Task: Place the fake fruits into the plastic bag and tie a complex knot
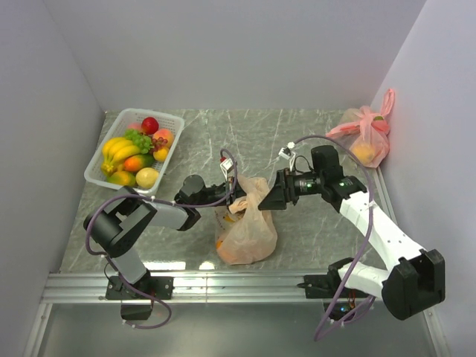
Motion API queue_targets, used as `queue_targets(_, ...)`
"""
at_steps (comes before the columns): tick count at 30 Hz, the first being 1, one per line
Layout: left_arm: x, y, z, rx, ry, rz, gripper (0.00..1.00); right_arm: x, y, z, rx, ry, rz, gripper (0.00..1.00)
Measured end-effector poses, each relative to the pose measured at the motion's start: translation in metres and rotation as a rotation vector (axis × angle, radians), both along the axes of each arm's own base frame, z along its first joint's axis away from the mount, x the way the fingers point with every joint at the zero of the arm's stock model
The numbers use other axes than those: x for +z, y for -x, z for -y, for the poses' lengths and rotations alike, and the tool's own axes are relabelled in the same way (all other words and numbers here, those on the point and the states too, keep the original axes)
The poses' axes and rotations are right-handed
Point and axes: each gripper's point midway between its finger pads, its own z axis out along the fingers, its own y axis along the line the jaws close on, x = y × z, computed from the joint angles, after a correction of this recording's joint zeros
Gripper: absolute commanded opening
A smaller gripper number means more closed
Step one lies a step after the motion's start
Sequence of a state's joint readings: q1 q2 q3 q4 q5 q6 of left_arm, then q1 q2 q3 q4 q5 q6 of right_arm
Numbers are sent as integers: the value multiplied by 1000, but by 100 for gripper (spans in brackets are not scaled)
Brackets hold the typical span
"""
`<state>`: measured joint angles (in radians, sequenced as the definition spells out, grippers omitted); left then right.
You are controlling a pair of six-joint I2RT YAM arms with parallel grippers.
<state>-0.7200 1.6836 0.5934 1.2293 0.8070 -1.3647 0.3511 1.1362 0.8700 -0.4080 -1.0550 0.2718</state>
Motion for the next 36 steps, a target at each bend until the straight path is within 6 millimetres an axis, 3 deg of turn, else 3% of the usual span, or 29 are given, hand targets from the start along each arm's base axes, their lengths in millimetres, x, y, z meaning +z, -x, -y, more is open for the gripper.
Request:
queue_targets(2, 0, 1, 0, -1, 0, 2, 0, 5, -3, 3, -17, -17, -6, 89)
queue_targets(5, -1, 1, 1, -1, -1, 9, 0, 11, -8, 9, -40, -39, -8, 69)
queue_targets(8, -2, 1, 1, -1, -5, 12, 0, 7, -11, 13, -58, -35, -10, 30)
queue_targets(11, -2, 0, 1, -1, -7, 11, 0, 0, -9, 15, -59, -30, -20, 11)
queue_targets(18, 1, -2, 3, 0, -6, 14, 0, -6, 6, 13, -33, -35, -22, 9)
queue_targets(27, 0, -10, 12, 4, -6, 8, 0, 1, 35, -30, 102, -67, 9, 13)
queue_targets(36, -21, -7, 27, -20, -17, -92, 0, 2, 19, -50, 63, -104, -1, 17)
